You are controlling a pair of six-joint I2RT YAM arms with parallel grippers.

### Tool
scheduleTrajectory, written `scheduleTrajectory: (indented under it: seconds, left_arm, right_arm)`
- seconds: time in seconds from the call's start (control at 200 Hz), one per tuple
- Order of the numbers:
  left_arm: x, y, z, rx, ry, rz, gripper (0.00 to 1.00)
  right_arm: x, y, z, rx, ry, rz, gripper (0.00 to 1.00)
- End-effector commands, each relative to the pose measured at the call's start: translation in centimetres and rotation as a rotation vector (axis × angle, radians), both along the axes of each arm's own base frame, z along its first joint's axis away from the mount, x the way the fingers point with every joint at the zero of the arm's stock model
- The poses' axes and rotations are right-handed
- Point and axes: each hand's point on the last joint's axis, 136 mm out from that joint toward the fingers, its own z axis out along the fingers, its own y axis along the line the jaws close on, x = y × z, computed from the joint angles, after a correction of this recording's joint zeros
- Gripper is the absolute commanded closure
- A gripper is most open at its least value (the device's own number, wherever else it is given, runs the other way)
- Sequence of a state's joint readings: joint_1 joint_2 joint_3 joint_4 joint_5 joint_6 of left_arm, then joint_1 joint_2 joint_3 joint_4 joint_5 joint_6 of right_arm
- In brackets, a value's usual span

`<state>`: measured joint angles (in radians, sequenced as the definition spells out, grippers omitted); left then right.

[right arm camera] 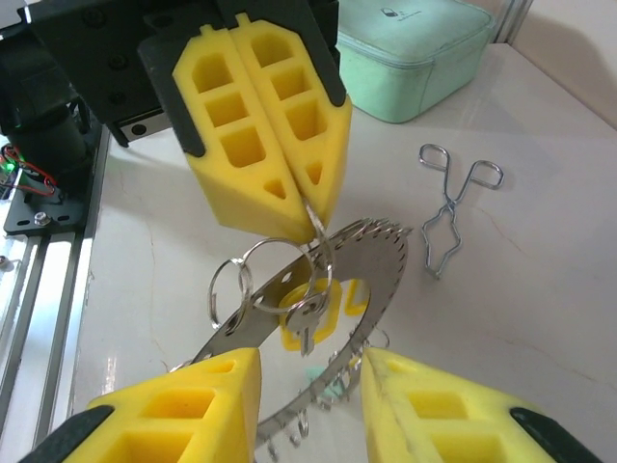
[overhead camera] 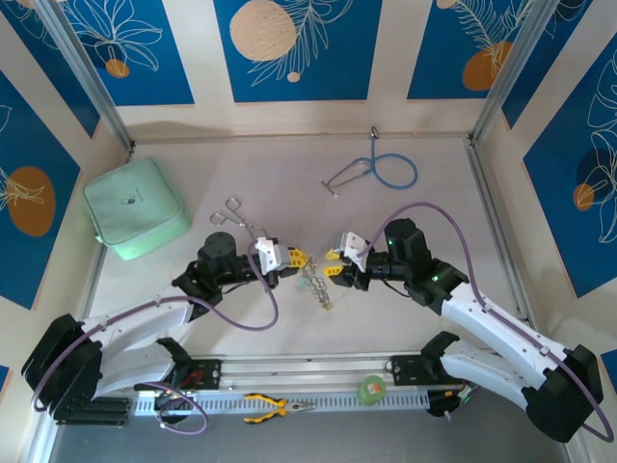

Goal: Put the keys on the keyring

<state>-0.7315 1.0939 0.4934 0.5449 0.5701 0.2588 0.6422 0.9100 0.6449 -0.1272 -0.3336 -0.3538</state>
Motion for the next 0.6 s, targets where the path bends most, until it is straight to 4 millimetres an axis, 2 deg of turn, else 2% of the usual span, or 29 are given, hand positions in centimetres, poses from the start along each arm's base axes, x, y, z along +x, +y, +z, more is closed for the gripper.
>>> scheduleTrajectory:
  seconds: [0.0, 0.185, 0.38, 0.595]
  left_arm:
    - [-0.9, -0.2, 2.3, -0.059, -0.06, -0.049, 1.0]
    - [-0.8, -0.2, 2.3, -0.055, -0.064, -0.051, 1.0]
    - [-0.8, -0.3, 2.6, -0.059, -0.069, -0.056, 1.0]
    - [-1.0, -0.3, 3.2, -0.079, -0.076, -0.067, 1.0]
  right_arm:
    - [0.0, 1.0, 2.3, 0.049, -0.039, 0.046, 0.68]
    - [-0.4, 1.7, 2.5, 0.062, -0.006, 0.092, 0.73]
    - [-0.1, 2.0, 1.8, 0.052, 0.02, 0.095, 0.8]
    - [0.5, 2.4, 0.8, 0.019, 0.064, 0.086, 0.92]
